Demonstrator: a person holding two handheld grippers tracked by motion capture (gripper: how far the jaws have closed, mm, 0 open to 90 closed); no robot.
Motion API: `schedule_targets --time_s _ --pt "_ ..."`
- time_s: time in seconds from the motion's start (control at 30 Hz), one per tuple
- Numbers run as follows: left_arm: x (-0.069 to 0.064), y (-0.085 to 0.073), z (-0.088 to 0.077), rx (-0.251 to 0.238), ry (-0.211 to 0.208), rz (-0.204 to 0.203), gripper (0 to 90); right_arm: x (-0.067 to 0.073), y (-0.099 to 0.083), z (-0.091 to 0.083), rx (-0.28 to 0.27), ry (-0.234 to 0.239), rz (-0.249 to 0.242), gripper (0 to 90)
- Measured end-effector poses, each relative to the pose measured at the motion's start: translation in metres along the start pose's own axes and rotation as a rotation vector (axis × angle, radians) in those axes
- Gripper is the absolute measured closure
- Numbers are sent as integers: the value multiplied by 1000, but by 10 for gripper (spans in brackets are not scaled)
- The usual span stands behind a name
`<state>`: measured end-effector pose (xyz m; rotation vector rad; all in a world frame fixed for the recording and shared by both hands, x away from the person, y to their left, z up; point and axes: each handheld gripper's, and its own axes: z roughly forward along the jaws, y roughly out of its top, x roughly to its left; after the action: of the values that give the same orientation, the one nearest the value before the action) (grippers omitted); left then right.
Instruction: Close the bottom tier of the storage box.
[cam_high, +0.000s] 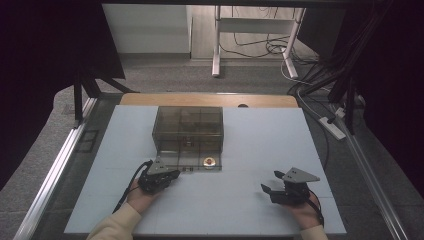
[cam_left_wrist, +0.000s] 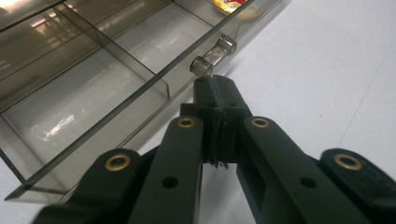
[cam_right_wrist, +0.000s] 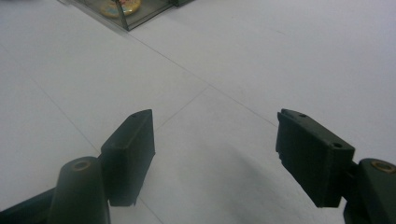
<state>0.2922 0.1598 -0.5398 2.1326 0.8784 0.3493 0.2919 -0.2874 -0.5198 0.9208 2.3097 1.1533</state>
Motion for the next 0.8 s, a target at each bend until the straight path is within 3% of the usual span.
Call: schedule_targets --time_s 0.23,0.8 --pt "3 7 3 23 11 -11 888 0 0 0 -3 -3 -1 280" --pt "4 13 13 73 34 10 888 0 0 0 -3 -4 1 280"
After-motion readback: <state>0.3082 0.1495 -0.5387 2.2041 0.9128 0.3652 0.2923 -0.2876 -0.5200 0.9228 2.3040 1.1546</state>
